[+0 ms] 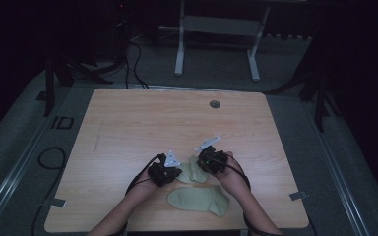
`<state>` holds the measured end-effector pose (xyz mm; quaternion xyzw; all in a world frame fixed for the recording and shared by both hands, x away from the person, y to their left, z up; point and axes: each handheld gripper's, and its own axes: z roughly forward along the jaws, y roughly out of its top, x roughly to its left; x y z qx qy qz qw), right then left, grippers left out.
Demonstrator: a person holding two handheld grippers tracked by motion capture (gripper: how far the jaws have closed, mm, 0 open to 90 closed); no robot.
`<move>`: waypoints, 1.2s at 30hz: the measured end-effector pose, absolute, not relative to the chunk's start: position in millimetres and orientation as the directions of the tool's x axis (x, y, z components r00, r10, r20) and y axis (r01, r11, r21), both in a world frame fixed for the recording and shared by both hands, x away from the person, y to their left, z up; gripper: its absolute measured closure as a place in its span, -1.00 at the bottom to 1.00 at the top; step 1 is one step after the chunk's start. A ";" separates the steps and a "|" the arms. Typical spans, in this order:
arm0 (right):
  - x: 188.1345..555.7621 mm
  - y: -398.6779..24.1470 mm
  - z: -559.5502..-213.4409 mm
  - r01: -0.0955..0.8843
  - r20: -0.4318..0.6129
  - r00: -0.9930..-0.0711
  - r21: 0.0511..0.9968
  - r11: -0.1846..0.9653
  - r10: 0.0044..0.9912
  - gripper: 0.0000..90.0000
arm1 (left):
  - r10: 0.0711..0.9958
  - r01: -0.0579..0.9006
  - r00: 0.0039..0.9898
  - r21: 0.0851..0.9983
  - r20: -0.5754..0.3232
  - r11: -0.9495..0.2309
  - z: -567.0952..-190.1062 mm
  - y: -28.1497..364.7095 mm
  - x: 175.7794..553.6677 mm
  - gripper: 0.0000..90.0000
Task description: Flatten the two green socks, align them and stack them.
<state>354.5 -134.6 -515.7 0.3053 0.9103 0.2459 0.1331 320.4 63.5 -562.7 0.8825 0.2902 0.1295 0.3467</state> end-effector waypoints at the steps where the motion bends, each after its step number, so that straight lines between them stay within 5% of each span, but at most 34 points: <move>1: 354.8 -139.6 -513.7 0.495 -0.088 -0.774 0.534 0.685 0.627 0.92 | 0.600 0.420 0.800 0.686 0.030 -0.594 -562.7 63.6 320.4 0.99; 15: 352.7 -201.1 -523.2 0.601 -0.039 -0.683 0.536 0.593 0.729 0.90 | 0.600 0.426 0.798 0.659 0.048 -0.620 -559.6 59.2 320.7 0.99; 19: 351.2 -209.1 -529.3 0.607 -0.041 -0.676 0.535 0.588 0.736 0.64 | 0.602 0.431 0.798 0.660 0.041 -0.616 -559.7 59.6 321.2 0.99; 22: 349.8 -212.1 -527.8 0.605 -0.041 -0.667 0.552 0.574 0.744 0.64 | 0.604 0.434 0.796 0.661 0.036 -0.612 -559.9 59.9 321.2 0.99; 25: 340.2 -210.6 -520.1 0.591 -0.014 -0.669 0.596 0.544 0.743 0.91 | 0.606 0.440 0.795 0.667 0.022 -0.601 -560.4 61.0 322.0 0.99; 36: 337.3 -211.7 -544.7 0.595 -0.050 -0.681 0.543 0.592 0.730 0.95 | 0.610 0.441 0.792 0.674 0.018 -0.593 -561.2 62.3 322.4 0.99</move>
